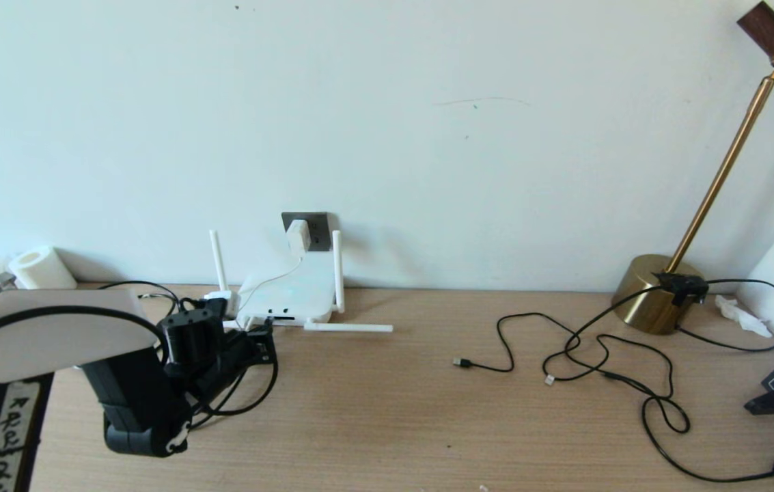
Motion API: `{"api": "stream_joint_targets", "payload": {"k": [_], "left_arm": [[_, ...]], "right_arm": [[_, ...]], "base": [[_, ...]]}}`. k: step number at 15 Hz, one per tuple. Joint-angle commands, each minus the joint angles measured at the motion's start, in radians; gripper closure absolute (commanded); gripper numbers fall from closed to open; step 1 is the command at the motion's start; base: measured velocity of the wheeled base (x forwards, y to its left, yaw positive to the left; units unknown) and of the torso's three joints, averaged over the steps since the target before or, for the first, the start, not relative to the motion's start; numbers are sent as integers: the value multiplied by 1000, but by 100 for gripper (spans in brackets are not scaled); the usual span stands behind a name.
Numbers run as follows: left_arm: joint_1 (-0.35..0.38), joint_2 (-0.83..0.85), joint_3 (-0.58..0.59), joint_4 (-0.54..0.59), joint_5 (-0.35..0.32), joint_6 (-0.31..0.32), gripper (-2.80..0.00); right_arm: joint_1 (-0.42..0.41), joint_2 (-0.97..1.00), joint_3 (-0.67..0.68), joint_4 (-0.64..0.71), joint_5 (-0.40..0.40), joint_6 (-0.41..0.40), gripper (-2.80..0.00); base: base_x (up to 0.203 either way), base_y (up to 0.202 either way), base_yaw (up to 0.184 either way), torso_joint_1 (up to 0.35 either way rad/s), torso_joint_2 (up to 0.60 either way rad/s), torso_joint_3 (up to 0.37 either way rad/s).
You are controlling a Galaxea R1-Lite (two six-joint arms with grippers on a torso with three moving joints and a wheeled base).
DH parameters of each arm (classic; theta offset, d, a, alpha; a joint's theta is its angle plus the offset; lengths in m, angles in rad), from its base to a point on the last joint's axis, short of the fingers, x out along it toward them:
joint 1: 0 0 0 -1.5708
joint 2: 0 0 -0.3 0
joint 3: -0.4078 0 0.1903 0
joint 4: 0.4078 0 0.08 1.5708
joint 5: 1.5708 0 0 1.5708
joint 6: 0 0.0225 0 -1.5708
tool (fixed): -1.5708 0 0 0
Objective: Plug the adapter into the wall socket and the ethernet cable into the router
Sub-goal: Plug cable into router interface
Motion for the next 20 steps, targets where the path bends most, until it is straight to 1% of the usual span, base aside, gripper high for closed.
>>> {"api": "stream_joint_targets", "payload": {"k": [1,20], "left_arm": [[0,-1,-1,-9,0,-1,0],[6,4,-11,-6,0,0,0]], "right_arm": [[0,0,0,1,1,-1,0],[0,0,0,1,1,-1,0]], "base": [[0,0,0,0,0,0],[0,0,0,0,0,0]]}}
